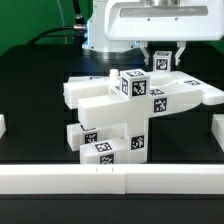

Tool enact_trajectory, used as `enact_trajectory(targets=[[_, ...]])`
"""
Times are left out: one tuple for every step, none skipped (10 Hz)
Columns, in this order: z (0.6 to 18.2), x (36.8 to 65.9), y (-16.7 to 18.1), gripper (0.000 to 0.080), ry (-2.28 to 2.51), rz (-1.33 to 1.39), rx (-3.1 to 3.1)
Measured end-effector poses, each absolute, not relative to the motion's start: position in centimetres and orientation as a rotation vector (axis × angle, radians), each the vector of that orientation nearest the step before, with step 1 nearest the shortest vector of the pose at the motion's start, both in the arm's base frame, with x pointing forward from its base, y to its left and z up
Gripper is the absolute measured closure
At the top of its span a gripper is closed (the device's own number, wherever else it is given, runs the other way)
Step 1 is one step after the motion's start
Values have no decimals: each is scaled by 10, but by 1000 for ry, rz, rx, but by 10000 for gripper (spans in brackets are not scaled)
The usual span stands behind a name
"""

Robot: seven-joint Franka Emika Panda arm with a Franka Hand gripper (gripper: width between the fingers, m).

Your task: Assemble chair

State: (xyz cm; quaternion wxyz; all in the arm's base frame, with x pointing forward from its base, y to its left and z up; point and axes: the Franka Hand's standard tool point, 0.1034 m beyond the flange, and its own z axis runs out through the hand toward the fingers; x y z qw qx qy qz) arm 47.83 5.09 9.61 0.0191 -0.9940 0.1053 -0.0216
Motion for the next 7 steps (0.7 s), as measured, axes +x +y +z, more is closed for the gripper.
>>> enact_trajectory(targets=[[102, 486, 37, 512, 303, -49, -3085], [107, 493, 29, 512, 307, -33, -3081], [105, 492, 31, 512, 305, -43, -3083], [105, 491, 32, 512, 301, -39, -3084], [105, 491, 31, 512, 304, -39, -3084], [105, 492, 30, 512, 299, -40, -3085], [109, 499, 20, 512, 231, -33, -3092]])
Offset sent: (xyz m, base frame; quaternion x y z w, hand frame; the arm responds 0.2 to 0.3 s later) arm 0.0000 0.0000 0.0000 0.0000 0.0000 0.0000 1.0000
